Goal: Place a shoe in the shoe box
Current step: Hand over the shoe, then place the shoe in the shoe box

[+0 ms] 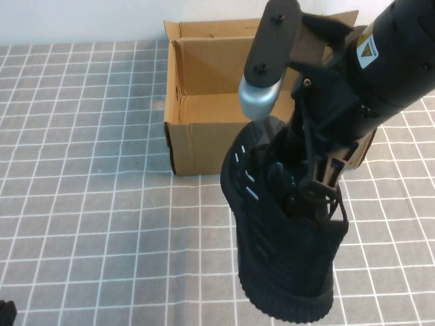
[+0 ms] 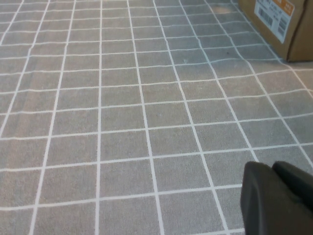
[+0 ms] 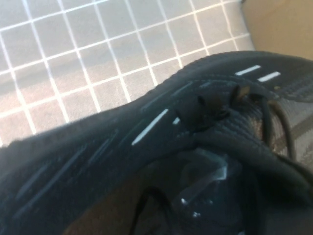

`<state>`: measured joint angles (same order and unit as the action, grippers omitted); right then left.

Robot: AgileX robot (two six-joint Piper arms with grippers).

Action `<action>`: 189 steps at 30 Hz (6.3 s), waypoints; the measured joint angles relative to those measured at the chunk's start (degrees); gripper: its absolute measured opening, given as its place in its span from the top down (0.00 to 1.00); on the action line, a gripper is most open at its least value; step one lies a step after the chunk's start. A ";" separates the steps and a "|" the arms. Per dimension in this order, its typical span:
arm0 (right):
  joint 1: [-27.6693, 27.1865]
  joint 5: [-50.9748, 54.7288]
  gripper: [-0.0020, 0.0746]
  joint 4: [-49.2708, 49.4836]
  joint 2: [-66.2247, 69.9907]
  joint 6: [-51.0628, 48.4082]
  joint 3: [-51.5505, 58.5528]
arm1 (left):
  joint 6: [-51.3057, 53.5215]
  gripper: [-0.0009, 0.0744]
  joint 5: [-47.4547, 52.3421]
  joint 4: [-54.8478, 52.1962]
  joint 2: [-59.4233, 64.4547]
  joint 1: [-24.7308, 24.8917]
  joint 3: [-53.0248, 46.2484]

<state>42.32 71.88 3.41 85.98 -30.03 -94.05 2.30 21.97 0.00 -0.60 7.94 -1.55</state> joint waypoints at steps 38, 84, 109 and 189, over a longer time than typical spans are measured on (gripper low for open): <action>0.00 0.89 0.98 -5.37 15.87 17.40 -20.94 | 39.98 0.99 6.51 39.35 55.30 8.56 44.58; -5.32 1.96 0.98 -4.80 22.93 18.95 -33.27 | 59.35 0.15 -12.37 50.40 78.39 28.59 57.68; -5.48 2.66 0.98 -4.57 23.06 18.95 -33.27 | 66.15 0.89 -17.70 50.11 81.20 28.67 57.80; -5.57 0.83 0.99 -13.34 -19.86 35.68 10.85 | 83.09 0.96 26.38 52.89 139.00 8.42 130.37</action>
<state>36.75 72.71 -9.93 66.12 5.65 -83.20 85.40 48.36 52.89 138.41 16.36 128.82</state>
